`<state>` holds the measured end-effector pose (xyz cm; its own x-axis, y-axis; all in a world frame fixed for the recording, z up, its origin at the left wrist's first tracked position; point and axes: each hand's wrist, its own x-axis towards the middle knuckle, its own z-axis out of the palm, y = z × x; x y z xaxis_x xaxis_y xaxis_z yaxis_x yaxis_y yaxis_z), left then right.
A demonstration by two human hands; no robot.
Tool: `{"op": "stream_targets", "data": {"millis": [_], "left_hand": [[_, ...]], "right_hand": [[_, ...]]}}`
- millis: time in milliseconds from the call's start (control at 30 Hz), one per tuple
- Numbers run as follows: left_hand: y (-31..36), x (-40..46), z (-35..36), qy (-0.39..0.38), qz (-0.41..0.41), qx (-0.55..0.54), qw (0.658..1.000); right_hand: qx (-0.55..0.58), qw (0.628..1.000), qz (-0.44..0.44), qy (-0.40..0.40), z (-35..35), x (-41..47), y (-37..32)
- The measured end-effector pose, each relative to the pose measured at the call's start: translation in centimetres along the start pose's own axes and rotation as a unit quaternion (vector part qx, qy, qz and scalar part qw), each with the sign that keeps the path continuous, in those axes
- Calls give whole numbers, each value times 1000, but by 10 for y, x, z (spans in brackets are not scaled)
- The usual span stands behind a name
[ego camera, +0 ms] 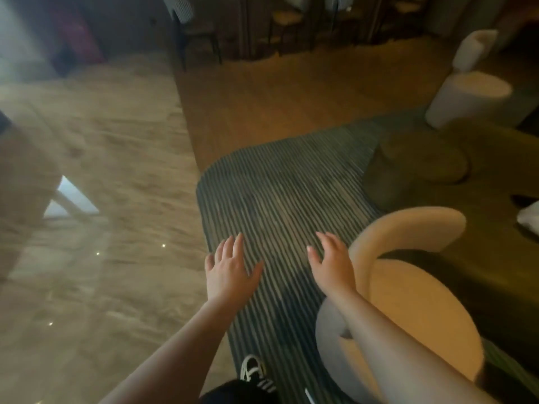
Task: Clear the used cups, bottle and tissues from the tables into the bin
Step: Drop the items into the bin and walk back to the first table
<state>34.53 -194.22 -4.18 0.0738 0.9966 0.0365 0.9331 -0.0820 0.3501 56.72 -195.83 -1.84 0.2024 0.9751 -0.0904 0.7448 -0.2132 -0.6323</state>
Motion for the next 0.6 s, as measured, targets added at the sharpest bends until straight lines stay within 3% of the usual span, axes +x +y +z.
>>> {"op": "stream_targets", "data": {"millis": [233,600], "left_hand": [[15,174,-8,3,6,-22,1000],[73,497,60,-3,36,-1,999]], "right_hand": [[-1,999,20,30,-6,152,-27],[41,996,46,68,-17,466,22]]}}
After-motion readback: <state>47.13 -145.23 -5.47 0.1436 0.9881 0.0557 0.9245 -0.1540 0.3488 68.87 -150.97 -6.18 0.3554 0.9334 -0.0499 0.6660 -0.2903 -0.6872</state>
